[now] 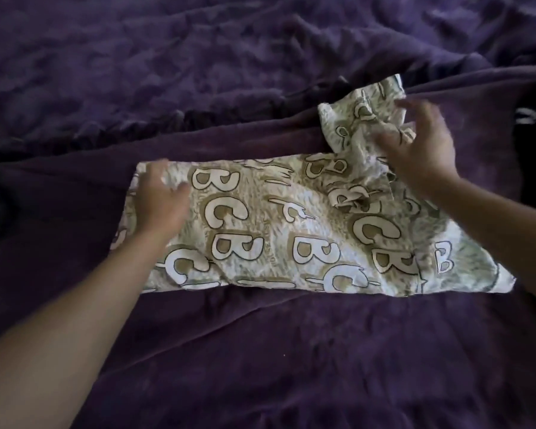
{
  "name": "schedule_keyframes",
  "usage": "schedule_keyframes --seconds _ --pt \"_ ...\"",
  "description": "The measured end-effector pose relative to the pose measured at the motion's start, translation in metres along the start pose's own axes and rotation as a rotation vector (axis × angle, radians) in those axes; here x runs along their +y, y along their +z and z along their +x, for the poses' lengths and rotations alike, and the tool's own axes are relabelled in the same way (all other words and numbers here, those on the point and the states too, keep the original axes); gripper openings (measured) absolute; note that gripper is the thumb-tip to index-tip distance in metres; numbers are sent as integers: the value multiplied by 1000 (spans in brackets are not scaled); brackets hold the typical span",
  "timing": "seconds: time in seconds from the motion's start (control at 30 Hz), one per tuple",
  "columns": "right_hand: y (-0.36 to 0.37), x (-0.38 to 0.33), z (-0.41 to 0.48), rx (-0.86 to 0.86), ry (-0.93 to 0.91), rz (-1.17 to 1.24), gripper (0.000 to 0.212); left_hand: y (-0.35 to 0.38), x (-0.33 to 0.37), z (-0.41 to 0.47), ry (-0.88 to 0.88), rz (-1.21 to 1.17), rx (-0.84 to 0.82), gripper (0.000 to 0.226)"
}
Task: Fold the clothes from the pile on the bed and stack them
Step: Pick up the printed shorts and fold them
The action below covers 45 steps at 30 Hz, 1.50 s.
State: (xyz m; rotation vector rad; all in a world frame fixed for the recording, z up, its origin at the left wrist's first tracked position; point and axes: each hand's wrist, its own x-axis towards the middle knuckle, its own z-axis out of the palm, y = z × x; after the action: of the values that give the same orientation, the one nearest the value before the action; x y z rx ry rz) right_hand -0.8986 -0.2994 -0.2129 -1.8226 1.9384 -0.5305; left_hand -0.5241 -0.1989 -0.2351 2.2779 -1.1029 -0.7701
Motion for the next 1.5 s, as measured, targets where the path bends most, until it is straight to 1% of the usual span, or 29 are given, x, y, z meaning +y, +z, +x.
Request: schedule_keyframes --seconds 0.07,0.1,0.13,0.17,0.27,0.3,0.37,0.47,0.5,0.53,0.57,0.63,0.67,0.7,0.73,0.8,0.83,0.87,0.9,0.97,1.0,1.07,1.13,1.17,1.23,1.3,1.37,1.43,1.5 --pt "7 6 -33 -168 -333 -281 83 21 -6 -26 276 200 -125 44" --pt "11 12 -42 -269 -417 -431 93 30 -9 -36 409 332 -192 45" --pt "14 19 -44 -340 -442 -545 96 39 -12 -45 519 463 -250 48" --pt "14 25 -39 -374 -428 -592 89 47 -16 -51 585 582 -300 53" --pt "5 32 3 -214 -294 -458 38 63 -23 -48 537 792 -390 64" --pt "0 28 20 -137 -234 -407 32 66 -26 -40 486 825 -405 65" --pt "-11 12 47 -23 -209 -340 33 71 -25 -25 402 865 -447 65" --pt "-26 -11 40 52 -332 -279 33 77 -15 -15 337 845 -507 60" --pt "-28 -14 27 32 -387 -283 30 79 -10 -15 304 837 -521 60" --pt "-28 -13 9 -57 -436 -314 30 79 -5 -16 276 836 -526 60" --pt "-26 -10 -10 -239 -460 -375 30 78 0 -17 264 840 -519 60" --pt "-17 -2 -45 -714 -393 -507 31 76 11 -20 304 817 -450 56" --pt "-15 1 -54 -849 -329 -506 31 76 17 -21 352 773 -402 53" --pt "-15 3 -56 -856 -280 -420 30 78 23 -24 418 714 -359 50" --pt "-15 3 -49 -734 -251 -296 30 81 31 -29 498 645 -321 47" --pt "-11 5 -17 -280 -182 -118 27 92 49 -43 672 510 -274 43" --pt "-6 7 9 -95 -112 -98 25 101 58 -52 757 466 -280 43" --pt "-3 8 34 7 -18 -122 32 111 66 -61 848 446 -309 45" --pt "2 9 58 14 96 -161 48 123 72 -71 921 448 -365 48" --pt "12 14 94 -114 338 -146 76 145 78 -86 957 506 -540 55" --pt "16 15 107 -172 430 -87 77 153 79 -87 929 550 -623 56" --pt "16 14 123 -280 504 88 53 165 80 -81 824 631 -722 52" --pt "6 6 122 -225 398 194 35 167 83 -68 737 655 -771 47" --pt "-5 0 113 -164 268 209 35 165 87 -63 689 596 -801 45" --pt "-29 -7 77 -102 -92 198 38 156 95 -53 549 312 -807 35" --pt "-44 2 23 -172 -387 111 35 143 100 -41 343 48 -626 25" --pt "-48 30 -30 -329 -573 -60 37 129 102 -27 187 -43 -356 19" --pt "-48 63 -65 -415 -618 -244 43 119 105 -19 236 32 -157 17" --pt "-49 85 -79 -348 -530 -248 40 118 115 -22 461 88 -91 21"
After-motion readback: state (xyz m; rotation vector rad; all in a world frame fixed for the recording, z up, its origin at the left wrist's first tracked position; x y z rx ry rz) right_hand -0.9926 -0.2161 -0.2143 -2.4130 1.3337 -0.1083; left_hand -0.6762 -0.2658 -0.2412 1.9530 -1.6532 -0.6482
